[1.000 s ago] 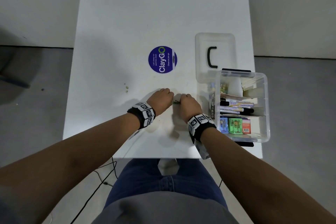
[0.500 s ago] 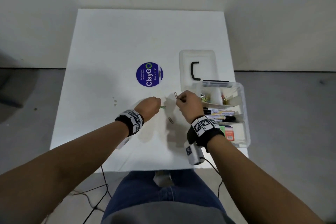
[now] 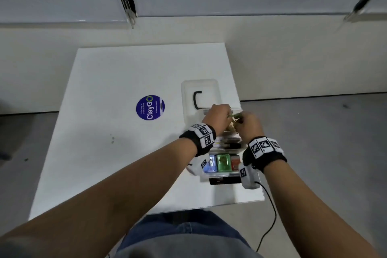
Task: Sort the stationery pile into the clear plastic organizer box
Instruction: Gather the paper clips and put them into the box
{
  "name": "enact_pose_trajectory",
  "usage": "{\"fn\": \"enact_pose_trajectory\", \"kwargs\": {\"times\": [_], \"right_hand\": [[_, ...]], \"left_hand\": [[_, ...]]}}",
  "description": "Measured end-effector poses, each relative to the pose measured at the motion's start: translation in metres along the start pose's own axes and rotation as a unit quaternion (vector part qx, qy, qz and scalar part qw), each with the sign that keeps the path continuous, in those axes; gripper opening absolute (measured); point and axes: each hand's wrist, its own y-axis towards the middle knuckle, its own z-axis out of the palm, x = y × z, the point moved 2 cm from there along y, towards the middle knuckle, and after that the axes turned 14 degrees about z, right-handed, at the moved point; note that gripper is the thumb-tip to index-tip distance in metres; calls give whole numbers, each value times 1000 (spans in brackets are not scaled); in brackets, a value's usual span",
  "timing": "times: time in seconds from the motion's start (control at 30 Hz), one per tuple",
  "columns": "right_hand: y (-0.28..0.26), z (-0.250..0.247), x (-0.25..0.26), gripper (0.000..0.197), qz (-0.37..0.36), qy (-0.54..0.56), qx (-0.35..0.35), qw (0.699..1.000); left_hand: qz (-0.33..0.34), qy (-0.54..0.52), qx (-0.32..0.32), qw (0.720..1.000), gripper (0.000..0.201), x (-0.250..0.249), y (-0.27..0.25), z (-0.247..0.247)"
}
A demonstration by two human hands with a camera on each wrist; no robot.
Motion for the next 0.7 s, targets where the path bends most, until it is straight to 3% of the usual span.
{"fn": "enact_pose_trajectory", "kwargs": {"times": [0.1,0.2,0.33,0.43,0.57,0.7], "right_hand": [[-1,-1,-3,40,2,-4,9,1000],[-10,-2,-7,50,4,20,-12,1000],[-42,7,11,41,-58,56,-56,995],[-72,37,41,28,-138,60,-11,989],[-102,112,64,19,-164,22,118,979],[-104,173,50,26,-99,-79,171,977]], "left_hand": [[-24,9,29,999,18,3,9,17],[-6,-21,27,999,33,4,4,21],[8,-59,-95,994,23,20,-18,-15],[-37,-39,-175,983,16,69,-44,-46],[-125,32,-82,988,17,138,-81,-54],[-125,90,60,986,23,172,-102,-30]]}}
